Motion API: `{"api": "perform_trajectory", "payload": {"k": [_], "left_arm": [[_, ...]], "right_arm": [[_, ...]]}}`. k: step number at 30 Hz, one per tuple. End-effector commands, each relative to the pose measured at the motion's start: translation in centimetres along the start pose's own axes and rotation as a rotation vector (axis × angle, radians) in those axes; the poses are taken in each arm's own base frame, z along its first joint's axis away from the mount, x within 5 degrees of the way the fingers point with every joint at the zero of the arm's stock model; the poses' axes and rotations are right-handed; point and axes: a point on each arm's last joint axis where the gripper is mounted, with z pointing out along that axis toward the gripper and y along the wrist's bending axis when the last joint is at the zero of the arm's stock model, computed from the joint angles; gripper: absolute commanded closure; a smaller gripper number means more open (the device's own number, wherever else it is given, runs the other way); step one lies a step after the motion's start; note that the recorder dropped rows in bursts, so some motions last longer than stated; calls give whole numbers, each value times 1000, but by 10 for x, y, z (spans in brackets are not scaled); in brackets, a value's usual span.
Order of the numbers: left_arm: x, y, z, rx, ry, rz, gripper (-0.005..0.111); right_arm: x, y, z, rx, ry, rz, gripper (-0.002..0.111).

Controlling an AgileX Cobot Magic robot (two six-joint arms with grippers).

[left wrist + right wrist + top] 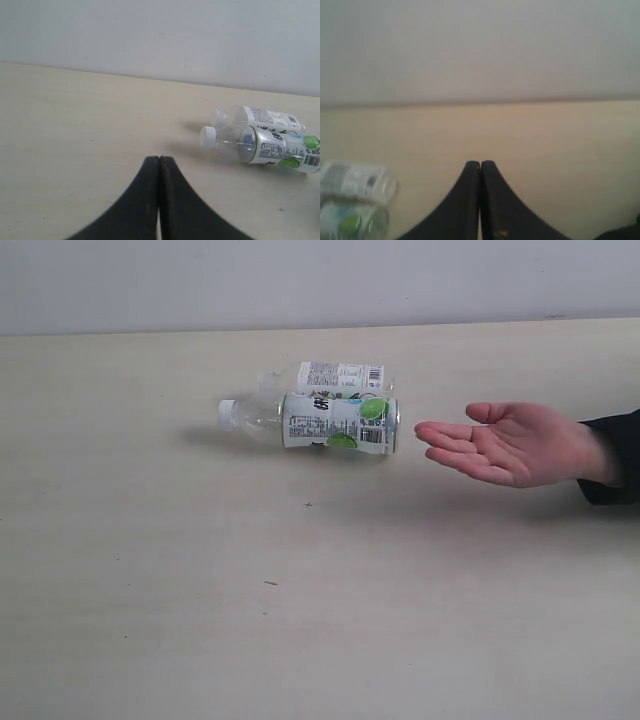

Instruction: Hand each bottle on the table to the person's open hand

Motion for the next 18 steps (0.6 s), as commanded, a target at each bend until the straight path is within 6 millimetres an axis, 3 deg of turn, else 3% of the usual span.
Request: {"api": "perform_trajectory", "payload": {"k": [1,6,12,15,18], "left_arm": [[1,0,0,-1,-1,-3,107],[1,0,0,-1,-1,-3,107],[1,0,0,-1,-1,-3,107],[1,0,0,-1,-1,-3,107],[1,0,0,-1,-1,-3,107]], "right_arm": [[4,42,59,-149,347,-292,108],[20,104,108,-349,542,-620,108],[48,157,146,-546,563,-1029,102],[64,174,157,-606,559,-1153,85],[74,181,168,-611,552,-1199,57]]}}
